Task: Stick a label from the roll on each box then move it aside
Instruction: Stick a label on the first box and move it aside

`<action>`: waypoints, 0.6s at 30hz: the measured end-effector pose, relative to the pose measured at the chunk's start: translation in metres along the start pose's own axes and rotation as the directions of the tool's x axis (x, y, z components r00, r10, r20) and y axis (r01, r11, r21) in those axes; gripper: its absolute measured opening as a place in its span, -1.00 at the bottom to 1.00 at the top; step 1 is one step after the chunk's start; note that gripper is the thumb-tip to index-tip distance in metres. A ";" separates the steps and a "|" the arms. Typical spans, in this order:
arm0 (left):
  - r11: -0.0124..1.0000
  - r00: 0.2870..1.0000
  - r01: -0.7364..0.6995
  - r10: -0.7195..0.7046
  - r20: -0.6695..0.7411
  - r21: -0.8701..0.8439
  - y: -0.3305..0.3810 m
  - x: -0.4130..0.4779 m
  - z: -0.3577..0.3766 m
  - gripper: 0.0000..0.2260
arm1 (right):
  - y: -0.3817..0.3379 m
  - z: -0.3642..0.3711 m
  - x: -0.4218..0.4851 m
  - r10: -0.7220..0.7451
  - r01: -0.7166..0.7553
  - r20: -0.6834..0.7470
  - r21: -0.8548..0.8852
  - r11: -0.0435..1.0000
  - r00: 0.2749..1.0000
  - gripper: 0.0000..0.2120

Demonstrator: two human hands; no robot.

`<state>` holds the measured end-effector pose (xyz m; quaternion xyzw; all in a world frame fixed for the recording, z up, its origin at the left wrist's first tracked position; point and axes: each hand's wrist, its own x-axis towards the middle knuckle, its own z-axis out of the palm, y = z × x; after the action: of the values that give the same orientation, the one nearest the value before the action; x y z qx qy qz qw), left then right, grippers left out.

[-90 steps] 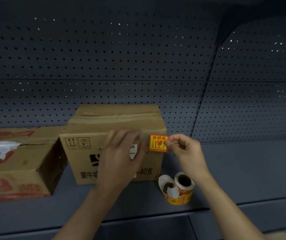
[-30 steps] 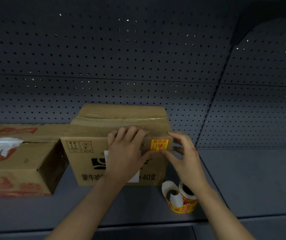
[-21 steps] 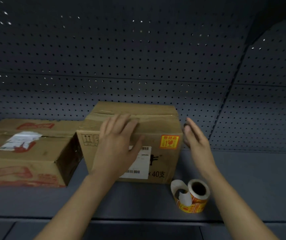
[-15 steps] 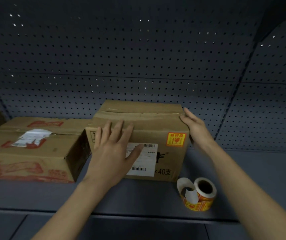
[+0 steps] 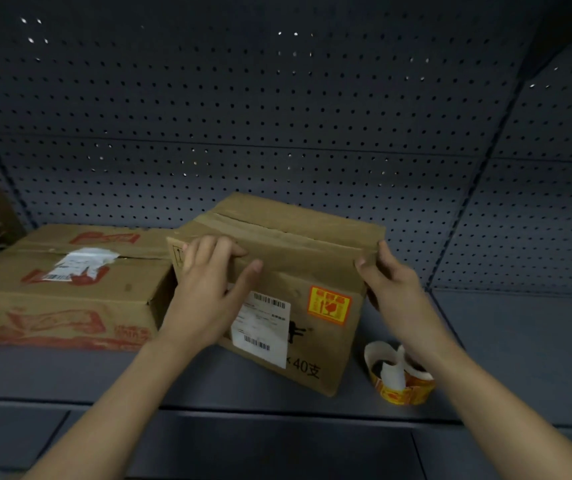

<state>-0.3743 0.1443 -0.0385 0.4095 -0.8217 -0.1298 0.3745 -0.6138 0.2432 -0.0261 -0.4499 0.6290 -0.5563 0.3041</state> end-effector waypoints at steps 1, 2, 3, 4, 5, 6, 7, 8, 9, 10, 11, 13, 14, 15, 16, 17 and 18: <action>0.999 1.000 0.022 -0.022 -0.008 -0.035 -0.004 0.001 -0.003 -0.65 | -0.001 0.005 -0.011 -0.013 0.013 0.006 -0.021 1.000 1.000 -0.38; 0.996 0.999 0.049 -0.050 -0.019 -0.074 -0.007 0.003 -0.006 -0.67 | -0.003 0.010 -0.022 -0.027 0.027 0.019 -0.042 0.999 0.999 -0.37; 0.991 0.996 0.074 -0.079 -0.036 -0.114 -0.010 0.005 -0.010 -0.72 | -0.006 0.015 -0.033 -0.030 0.032 0.045 -0.055 0.998 0.999 -0.33; 0.984 0.994 0.094 -0.102 -0.050 -0.150 -0.012 0.008 -0.015 -0.78 | -0.008 0.018 -0.042 -0.022 0.027 0.077 -0.063 0.998 0.997 -0.27; 0.978 0.991 0.111 -0.122 -0.053 -0.179 -0.015 0.011 -0.018 -0.84 | -0.010 0.019 -0.049 -0.006 0.014 0.105 -0.068 0.998 0.994 -0.19; 0.972 0.989 0.126 -0.138 -0.047 -0.201 -0.015 0.013 -0.022 -0.88 | -0.014 0.019 -0.054 0.014 -0.005 0.106 -0.082 0.997 0.994 -0.13; 0.967 0.987 0.142 -0.153 -0.039 -0.210 -0.015 0.014 -0.026 -0.90 | -0.016 0.017 -0.055 0.030 -0.021 0.078 -0.112 0.993 0.996 -0.10; 0.964 0.984 0.162 -0.174 -0.038 -0.212 -0.013 0.014 -0.029 -0.90 | -0.021 0.014 -0.053 0.034 -0.030 0.026 -0.136 0.990 0.999 -0.14; 0.957 0.977 0.188 -0.204 -0.053 -0.220 -0.010 0.012 -0.031 -0.87 | -0.027 0.009 -0.048 0.043 -0.048 -0.038 -0.156 0.987 0.998 -0.20; 0.947 0.967 0.218 -0.242 -0.079 -0.235 -0.005 0.009 -0.033 -0.81 | -0.034 0.004 -0.041 0.040 -0.056 -0.095 -0.175 0.983 0.995 -0.28; 0.933 0.954 0.251 -0.283 -0.098 -0.257 0.001 0.006 -0.034 -0.75 | -0.040 -0.001 -0.029 0.020 -0.046 -0.121 -0.210 0.977 0.992 -0.35; 0.899 0.927 0.336 -0.368 -0.067 -0.281 0.015 -0.001 -0.035 -0.59 | -0.048 -0.010 0.000 0.001 -0.029 -0.090 -0.311 0.950 0.996 -0.44; 0.879 0.916 0.377 -0.401 -0.023 -0.291 0.020 -0.004 -0.034 -0.49 | -0.052 -0.012 0.014 0.001 -0.020 -0.052 -0.362 0.932 0.999 -0.46; 0.855 0.906 0.408 -0.421 0.029 -0.321 0.026 -0.008 -0.033 -0.37 | -0.055 -0.011 0.028 0.016 -0.016 -0.005 -0.415 0.910 1.000 -0.47; 0.814 0.895 0.436 -0.438 0.089 -0.383 0.031 -0.011 -0.031 -0.25 | -0.057 -0.010 0.039 0.046 -0.021 0.043 -0.463 0.886 0.998 -0.49; 0.759 0.882 0.463 -0.446 0.154 -0.458 0.037 -0.016 -0.030 -0.16 | -0.058 -0.007 0.050 0.085 -0.028 0.089 -0.514 0.857 0.992 -0.50; 0.703 0.872 0.482 -0.441 0.211 -0.522 0.042 -0.020 -0.028 -0.14 | -0.061 -0.003 0.058 0.128 -0.030 0.131 -0.569 0.821 0.983 -0.53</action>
<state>-0.3704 0.1885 -0.0080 0.4692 -0.6304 -0.4684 0.4038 -0.6270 0.1931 0.0405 -0.5372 0.7564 -0.2932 0.2308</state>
